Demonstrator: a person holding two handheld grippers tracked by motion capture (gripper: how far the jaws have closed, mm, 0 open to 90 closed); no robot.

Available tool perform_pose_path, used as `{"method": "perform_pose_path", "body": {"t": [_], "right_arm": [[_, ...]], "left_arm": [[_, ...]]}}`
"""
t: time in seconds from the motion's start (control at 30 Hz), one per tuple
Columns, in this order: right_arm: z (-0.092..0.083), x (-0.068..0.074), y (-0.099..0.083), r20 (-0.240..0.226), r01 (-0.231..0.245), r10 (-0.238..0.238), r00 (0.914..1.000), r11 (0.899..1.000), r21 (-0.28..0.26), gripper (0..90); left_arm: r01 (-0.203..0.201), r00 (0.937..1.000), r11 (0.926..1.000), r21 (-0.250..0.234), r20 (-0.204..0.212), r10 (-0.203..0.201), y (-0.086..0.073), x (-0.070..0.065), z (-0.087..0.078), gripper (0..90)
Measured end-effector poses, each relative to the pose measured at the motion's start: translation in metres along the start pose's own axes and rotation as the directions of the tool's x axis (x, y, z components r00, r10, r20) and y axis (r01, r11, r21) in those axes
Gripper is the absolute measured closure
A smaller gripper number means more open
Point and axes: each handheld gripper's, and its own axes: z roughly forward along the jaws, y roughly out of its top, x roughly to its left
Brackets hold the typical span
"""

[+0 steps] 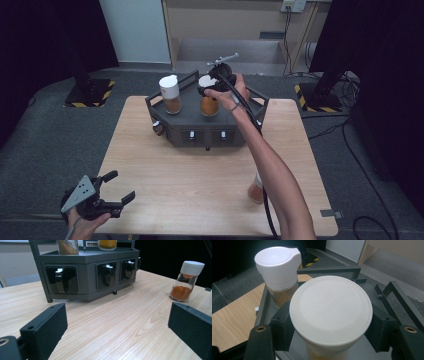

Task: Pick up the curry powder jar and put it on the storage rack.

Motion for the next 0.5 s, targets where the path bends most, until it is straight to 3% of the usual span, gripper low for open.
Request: {"method": "perform_pose_path", "body": {"t": [0.5], "right_arm": [[0.020,-0.009,-0.001,0.020,-0.050,0.050,0.9986,0.999,0.006,33.6]], "left_arm": [[-0.001,1.0000,1.0000,0.006,0.002,0.001,0.000,0.000,0.000,1.4]]}}
